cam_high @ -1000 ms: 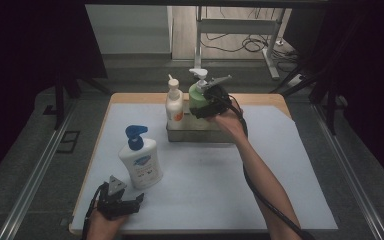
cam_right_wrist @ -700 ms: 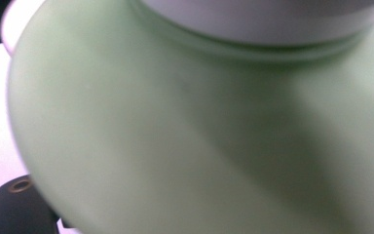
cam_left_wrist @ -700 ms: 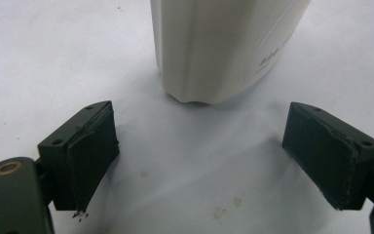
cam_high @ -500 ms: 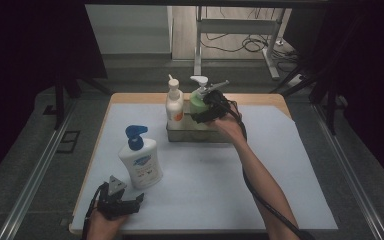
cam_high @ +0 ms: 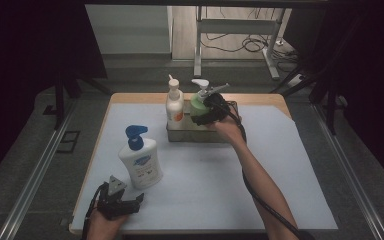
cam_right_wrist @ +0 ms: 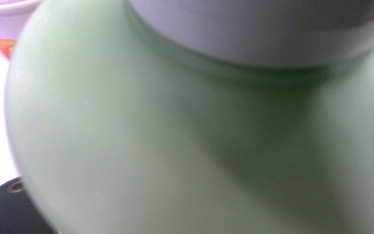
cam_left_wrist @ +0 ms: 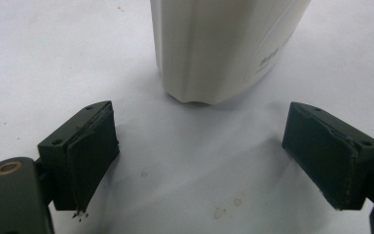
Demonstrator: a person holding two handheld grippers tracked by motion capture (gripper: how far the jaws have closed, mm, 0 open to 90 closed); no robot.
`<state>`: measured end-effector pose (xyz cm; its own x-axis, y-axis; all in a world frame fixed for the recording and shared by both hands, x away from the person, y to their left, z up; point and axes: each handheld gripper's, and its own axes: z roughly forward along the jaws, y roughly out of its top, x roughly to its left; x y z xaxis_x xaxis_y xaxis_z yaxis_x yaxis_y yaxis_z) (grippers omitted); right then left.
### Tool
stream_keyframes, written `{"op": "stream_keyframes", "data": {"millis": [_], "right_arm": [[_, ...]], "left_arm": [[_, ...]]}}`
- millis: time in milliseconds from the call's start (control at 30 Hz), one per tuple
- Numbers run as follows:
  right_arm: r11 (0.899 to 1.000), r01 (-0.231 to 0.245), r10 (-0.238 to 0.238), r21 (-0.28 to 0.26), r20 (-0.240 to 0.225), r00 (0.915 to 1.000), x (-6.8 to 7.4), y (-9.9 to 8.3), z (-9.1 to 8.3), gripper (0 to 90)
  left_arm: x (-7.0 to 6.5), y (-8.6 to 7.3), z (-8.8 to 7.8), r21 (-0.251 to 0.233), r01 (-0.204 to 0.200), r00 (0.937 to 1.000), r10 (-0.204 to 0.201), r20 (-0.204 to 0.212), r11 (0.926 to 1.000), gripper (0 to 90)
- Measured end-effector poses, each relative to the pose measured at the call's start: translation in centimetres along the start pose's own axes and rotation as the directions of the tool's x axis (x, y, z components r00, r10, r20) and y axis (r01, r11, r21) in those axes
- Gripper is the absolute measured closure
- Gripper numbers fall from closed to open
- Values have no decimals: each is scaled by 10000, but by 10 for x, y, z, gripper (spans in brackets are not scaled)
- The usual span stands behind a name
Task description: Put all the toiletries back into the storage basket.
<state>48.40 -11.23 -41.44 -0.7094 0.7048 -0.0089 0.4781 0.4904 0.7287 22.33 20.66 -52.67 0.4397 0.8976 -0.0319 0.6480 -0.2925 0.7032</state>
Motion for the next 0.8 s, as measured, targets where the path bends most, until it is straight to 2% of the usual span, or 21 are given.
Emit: {"op": "stream_keyframes", "data": {"millis": [167, 367, 800], "right_arm": [[10000, 21, -22, -28, -78, 10000, -1, -1, 0, 120], [9998, 20, -18, -189, 82, 10000, 0, -3, -2, 119], [9996, 61, -50, -289, 368, 9993, 2, -13, -23, 148]], "left_arm": [[0, 0, 0, -1, -9, 10000, 9, -5, 10000, 125], [0, 0, 0, -4, -6, 10000, 6, -5, 10000, 125], [0, 0, 0, -13, -8, 10000, 8, -10, 10000, 125]]}}
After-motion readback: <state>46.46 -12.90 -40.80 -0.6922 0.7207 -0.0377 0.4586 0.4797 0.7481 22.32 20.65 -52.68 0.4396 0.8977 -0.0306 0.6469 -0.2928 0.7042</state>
